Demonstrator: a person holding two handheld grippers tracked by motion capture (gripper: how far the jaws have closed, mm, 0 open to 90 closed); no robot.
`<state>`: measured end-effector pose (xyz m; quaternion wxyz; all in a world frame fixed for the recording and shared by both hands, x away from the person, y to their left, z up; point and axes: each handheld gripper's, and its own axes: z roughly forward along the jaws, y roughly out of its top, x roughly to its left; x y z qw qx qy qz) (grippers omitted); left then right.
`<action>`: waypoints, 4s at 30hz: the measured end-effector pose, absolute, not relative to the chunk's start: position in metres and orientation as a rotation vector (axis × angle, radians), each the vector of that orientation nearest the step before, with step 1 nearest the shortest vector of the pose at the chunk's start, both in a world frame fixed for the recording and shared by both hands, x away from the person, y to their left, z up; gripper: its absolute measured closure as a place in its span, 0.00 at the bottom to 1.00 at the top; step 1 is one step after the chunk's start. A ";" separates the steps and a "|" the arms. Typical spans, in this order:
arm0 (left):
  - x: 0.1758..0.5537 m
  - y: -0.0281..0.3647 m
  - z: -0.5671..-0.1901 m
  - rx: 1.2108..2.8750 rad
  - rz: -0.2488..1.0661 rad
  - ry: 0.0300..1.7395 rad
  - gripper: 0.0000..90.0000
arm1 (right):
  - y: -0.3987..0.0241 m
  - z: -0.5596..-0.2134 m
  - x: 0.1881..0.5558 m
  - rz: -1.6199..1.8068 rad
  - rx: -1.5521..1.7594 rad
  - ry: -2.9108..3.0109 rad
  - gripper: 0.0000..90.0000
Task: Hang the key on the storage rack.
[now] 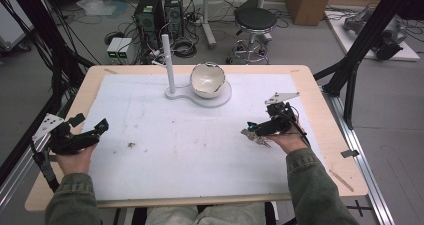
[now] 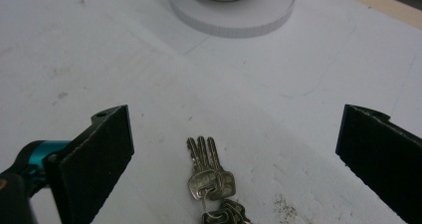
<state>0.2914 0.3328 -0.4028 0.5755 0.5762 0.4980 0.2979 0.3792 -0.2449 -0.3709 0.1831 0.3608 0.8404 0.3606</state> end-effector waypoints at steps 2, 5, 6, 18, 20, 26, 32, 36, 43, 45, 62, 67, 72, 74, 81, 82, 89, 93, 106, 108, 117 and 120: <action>0.291 0.332 -0.403 1.351 0.696 1.164 0.03 | -0.242 -0.375 0.382 0.982 1.005 2.396 0.01; 0.292 0.332 -0.403 1.352 0.697 1.164 0.03 | -0.240 -0.377 0.384 0.949 1.017 2.417 0.01; 0.292 0.332 -0.403 1.352 0.695 1.164 0.03 | -0.239 -0.378 0.388 0.926 1.012 2.432 0.01; 0.292 0.331 -0.403 1.360 0.694 1.163 0.03 | -0.221 -0.387 0.402 0.775 0.979 2.553 0.01; 0.292 0.331 -0.404 1.360 0.694 1.163 0.03 | -0.218 -0.389 0.405 0.763 0.983 2.575 0.01; 0.292 0.331 -0.404 1.362 0.693 1.162 0.03 | -0.209 -0.398 0.411 0.648 0.974 2.667 0.01; 0.293 0.331 -0.404 1.363 0.683 1.165 0.03 | -0.202 -0.406 0.417 0.545 0.945 2.754 0.08; 0.293 0.331 -0.404 1.364 0.685 1.165 0.03 | -0.198 -0.406 0.419 0.471 0.939 2.811 0.21; 0.293 0.331 -0.404 1.367 0.686 1.164 0.03 | -0.198 -0.410 0.423 0.376 0.962 2.832 0.37; 0.293 0.330 -0.404 1.368 0.685 1.164 0.03 | -0.198 -0.411 0.423 0.363 0.954 2.842 0.46; 0.294 0.329 -0.405 1.372 0.681 1.161 0.03 | -0.187 -0.409 0.422 0.277 0.899 2.898 0.90; 0.294 0.329 -0.405 1.371 0.681 1.161 0.03 | -0.188 -0.408 0.421 0.280 0.887 2.886 0.90; 0.294 0.329 -0.405 1.372 0.684 1.161 0.03 | -0.195 -0.399 0.419 0.379 0.922 2.873 0.90; 0.294 0.329 -0.405 1.373 0.683 1.161 0.03 | -0.199 -0.396 0.418 0.407 0.938 2.865 0.90; 0.294 0.328 -0.405 1.377 0.683 1.159 0.03 | -0.211 -0.383 0.414 0.527 0.989 2.825 0.90; 0.294 0.328 -0.405 1.376 0.684 1.159 0.03 | -0.214 -0.380 0.413 0.559 0.986 2.816 0.90; 0.294 0.328 -0.405 1.378 0.681 1.159 0.03 | -0.222 -0.367 0.409 0.695 1.037 2.788 0.90; 0.294 0.328 -0.405 1.378 0.682 1.160 0.03 | -0.224 -0.363 0.407 0.749 1.042 2.771 0.90; 0.294 0.329 -0.405 1.378 0.683 1.160 0.03 | -0.226 -0.333 0.407 0.917 1.061 2.689 0.90; 0.294 0.328 -0.405 1.378 0.682 1.160 0.03 | -0.226 -0.325 0.407 0.947 1.061 2.670 0.90; 0.294 0.328 -0.405 1.377 0.681 1.160 0.03 | -0.224 -0.310 0.407 1.010 1.063 2.629 0.90; 0.294 0.328 -0.405 1.376 0.681 1.159 0.03 | -0.221 -0.303 0.408 1.025 1.057 2.620 0.90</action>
